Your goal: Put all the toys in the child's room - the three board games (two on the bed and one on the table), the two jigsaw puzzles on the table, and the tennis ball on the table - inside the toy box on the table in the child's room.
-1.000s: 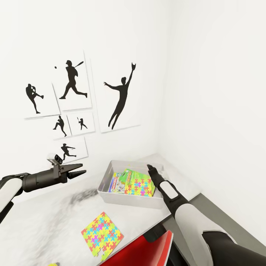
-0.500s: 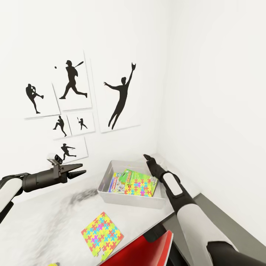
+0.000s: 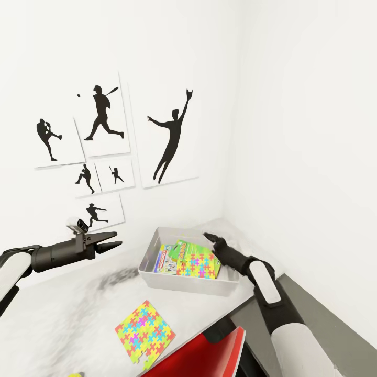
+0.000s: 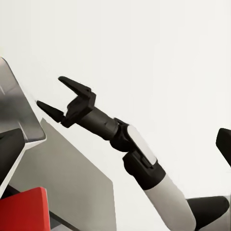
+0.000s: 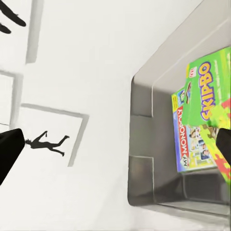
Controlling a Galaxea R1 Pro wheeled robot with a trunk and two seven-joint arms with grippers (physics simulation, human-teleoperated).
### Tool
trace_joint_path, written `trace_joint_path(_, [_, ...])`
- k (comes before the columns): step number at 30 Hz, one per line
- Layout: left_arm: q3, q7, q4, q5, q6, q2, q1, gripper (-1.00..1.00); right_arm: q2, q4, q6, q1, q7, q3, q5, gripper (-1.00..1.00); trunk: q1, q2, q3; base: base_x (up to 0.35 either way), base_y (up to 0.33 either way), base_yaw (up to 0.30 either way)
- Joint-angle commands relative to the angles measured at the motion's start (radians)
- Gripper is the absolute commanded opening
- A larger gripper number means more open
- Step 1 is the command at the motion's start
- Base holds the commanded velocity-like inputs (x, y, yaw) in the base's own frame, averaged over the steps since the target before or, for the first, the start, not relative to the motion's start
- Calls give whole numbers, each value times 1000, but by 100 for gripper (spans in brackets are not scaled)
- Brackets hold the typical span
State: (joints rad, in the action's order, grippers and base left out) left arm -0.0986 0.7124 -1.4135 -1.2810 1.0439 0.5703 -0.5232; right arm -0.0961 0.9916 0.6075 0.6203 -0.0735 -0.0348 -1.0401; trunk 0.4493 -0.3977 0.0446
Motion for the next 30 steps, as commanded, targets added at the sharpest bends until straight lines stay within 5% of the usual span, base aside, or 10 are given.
trace_joint_path(1, [-1,4,1,0,3,1,-1,100,3,53,17,-36,-22,-6,0,100,1,-2,2,0,0,0])
trace_joint_path(6, [-1,4,1,1,3,0,-1,100,28,240,37,-127,-81,-10,-4,100,1,-2,2,0,0,0])
trace_joint_path(17, [-1,4,2,1,3,2,-1,100,132,278,94,-147,-103,-9,-8,100,1,-2,2,0,0,0])
trace_joint_path(30, [-1,4,8,0,3,6,-1,100,141,286,133,-148,-104,1,-1,100,1,-2,2,-74,33,0])
